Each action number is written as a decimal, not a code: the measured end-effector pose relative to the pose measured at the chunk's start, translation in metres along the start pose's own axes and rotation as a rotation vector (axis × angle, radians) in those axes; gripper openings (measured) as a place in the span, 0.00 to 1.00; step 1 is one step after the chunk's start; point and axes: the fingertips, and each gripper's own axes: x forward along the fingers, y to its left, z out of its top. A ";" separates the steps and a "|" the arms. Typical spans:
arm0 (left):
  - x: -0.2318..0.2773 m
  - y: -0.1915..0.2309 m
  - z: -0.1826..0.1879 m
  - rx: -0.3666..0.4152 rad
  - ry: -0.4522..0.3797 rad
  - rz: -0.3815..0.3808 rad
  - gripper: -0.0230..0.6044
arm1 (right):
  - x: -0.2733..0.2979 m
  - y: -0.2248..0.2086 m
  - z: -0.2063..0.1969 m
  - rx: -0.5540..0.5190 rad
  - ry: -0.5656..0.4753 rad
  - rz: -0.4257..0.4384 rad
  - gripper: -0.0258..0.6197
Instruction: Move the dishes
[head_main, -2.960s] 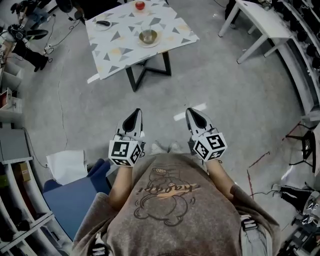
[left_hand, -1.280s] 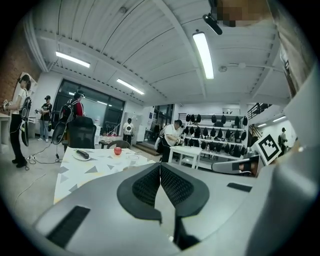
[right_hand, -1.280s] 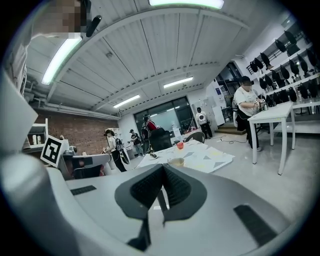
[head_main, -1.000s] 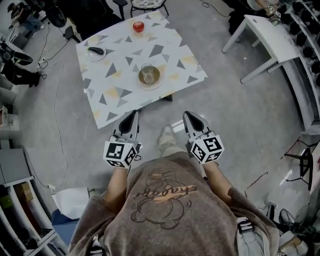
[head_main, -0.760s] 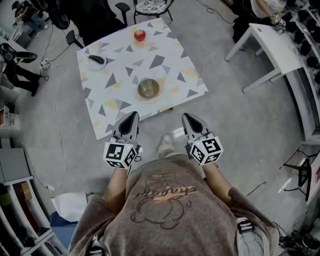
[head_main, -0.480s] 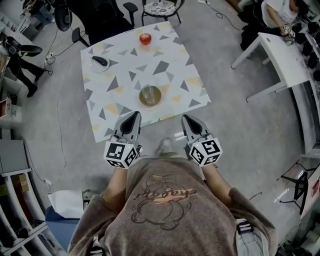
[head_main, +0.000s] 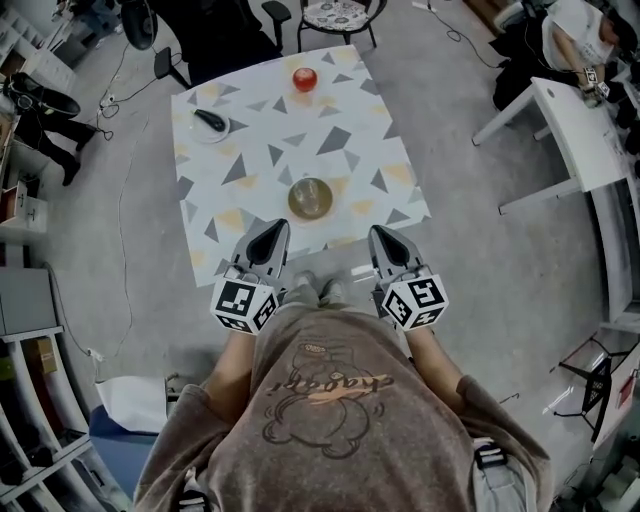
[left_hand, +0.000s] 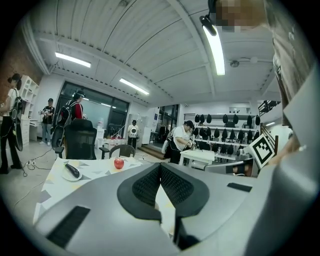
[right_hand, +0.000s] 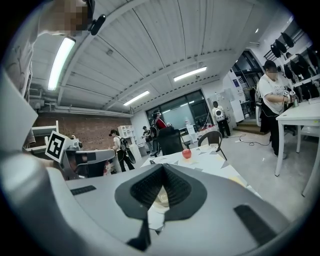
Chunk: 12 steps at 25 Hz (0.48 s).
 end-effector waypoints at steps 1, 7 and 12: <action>0.002 0.002 0.001 0.003 0.002 -0.005 0.06 | 0.002 -0.001 0.001 0.003 -0.002 -0.008 0.04; 0.015 0.014 0.003 0.012 0.017 -0.046 0.06 | 0.017 -0.002 0.012 -0.002 -0.020 -0.042 0.04; 0.027 0.021 0.000 0.015 0.021 -0.086 0.07 | 0.028 -0.001 0.014 -0.012 -0.028 -0.061 0.04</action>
